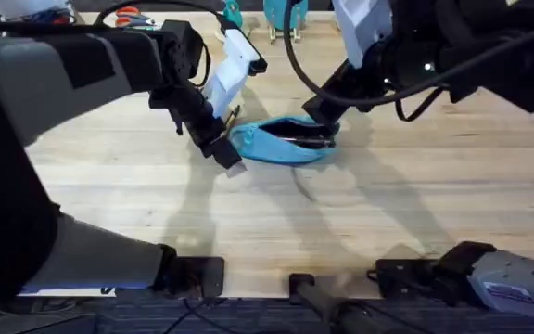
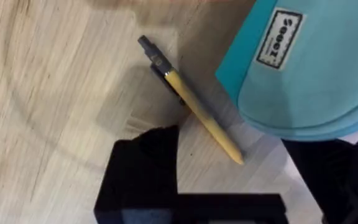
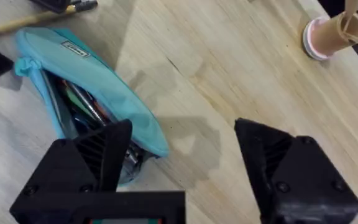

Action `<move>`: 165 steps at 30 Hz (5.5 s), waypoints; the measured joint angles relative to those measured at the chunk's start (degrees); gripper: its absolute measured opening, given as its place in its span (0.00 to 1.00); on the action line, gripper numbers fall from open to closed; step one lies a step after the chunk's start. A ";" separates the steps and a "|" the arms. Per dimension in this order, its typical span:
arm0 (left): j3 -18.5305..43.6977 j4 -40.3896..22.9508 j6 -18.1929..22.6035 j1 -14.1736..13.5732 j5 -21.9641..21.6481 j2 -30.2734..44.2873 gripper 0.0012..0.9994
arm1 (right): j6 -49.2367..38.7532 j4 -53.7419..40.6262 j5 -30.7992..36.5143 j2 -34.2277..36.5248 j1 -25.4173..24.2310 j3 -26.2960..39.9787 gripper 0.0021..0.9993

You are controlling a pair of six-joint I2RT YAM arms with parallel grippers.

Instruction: Unzip the bag, pick up the pens from the table one at a time and place them inside, then zip the bag closed.

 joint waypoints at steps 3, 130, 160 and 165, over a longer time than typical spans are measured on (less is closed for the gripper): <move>0.00 -0.02 0.00 0.00 -0.02 0.00 1.00 | 0.02 0.00 0.00 0.00 0.00 0.00 1.00; 26.53 -17.42 -0.85 -30.71 0.59 3.06 0.04 | 0.00 -24.49 2.14 -39.89 -3.34 -0.07 1.00; 21.35 -14.58 -0.66 -28.44 -7.00 3.06 0.04 | -0.01 -22.75 2.14 -39.89 -3.34 -0.07 1.00; 21.35 -14.87 -0.66 -28.02 -7.63 3.06 0.04 | -0.02 -22.75 2.14 -39.89 -3.34 -0.07 1.00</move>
